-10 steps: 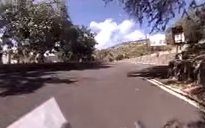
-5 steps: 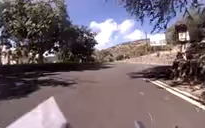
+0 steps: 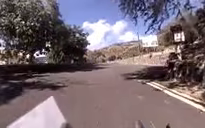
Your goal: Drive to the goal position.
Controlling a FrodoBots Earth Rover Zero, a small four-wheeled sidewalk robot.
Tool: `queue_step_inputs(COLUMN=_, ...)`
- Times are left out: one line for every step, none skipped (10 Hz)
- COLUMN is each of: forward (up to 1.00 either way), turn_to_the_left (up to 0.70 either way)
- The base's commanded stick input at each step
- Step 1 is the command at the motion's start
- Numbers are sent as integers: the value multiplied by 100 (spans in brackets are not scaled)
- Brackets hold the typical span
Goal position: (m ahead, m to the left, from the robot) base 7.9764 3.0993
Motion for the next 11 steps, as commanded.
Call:
queue_step_inputs(forward=50, turn_to_the_left=-50)
queue_step_inputs(forward=50, turn_to_the_left=-29)
queue_step_inputs(forward=50, turn_to_the_left=0)
queue_step_inputs(forward=50, turn_to_the_left=0)
queue_step_inputs(forward=50, turn_to_the_left=0)
queue_step_inputs(forward=50, turn_to_the_left=0)
queue_step_inputs(forward=50, turn_to_the_left=-26)
queue_step_inputs(forward=50, turn_to_the_left=-50)
queue_step_inputs(forward=50, turn_to_the_left=-50)
queue_step_inputs(forward=50, turn_to_the_left=-50)
queue_step_inputs(forward=50, turn_to_the_left=-50)
